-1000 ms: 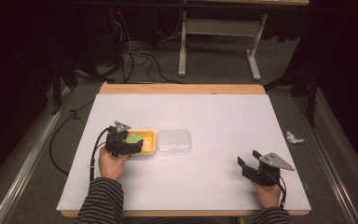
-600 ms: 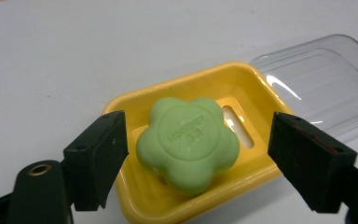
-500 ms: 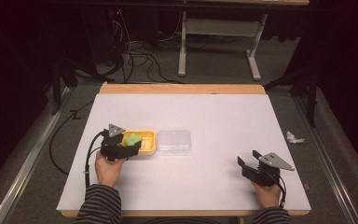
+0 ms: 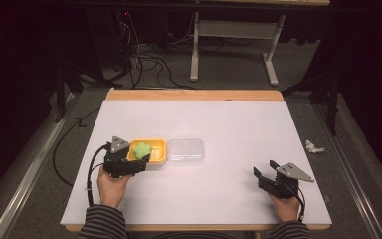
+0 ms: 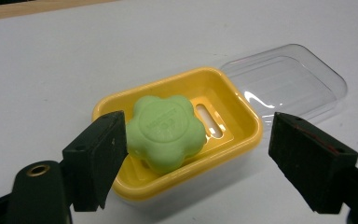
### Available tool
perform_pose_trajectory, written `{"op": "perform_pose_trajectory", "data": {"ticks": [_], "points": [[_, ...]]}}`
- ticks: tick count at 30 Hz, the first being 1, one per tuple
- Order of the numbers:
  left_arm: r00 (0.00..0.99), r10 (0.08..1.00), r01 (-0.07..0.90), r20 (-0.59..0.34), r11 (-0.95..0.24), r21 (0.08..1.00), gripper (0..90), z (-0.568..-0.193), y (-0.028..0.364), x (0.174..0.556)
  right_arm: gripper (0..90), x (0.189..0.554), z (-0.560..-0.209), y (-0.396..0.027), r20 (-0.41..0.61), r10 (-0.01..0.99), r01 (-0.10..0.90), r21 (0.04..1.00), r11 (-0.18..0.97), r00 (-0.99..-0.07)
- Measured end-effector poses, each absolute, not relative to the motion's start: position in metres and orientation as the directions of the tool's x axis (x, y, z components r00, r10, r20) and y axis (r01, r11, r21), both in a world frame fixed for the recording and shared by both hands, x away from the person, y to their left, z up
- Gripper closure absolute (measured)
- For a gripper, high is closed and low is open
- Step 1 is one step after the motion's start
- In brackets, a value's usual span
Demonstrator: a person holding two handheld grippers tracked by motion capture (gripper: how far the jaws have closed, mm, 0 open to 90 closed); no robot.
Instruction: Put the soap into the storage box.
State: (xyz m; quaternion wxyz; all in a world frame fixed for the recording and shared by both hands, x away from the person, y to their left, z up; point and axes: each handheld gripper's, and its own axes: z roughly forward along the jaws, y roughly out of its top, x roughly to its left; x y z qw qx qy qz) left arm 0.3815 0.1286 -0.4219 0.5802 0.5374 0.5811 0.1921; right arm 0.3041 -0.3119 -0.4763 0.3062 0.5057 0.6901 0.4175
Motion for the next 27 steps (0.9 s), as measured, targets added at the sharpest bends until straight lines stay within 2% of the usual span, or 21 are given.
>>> {"op": "perform_pose_trajectory", "data": {"ticks": [23, 27], "points": [[0.317, 0.81, 0.396, -0.494, 0.36, 0.844, 19.3, -0.418, 0.126, 0.352, 32.0, 0.304, -0.476, -0.312, -0.004, 0.953, 0.442, 0.885, 0.145, -0.303], [0.321, 0.783, 0.4, -0.533, 0.397, 0.826, 19.3, -0.415, 0.124, 0.35, 32.1, 0.304, -0.476, -0.312, -0.006, 0.952, 0.443, 0.884, 0.147, -0.305]]}}
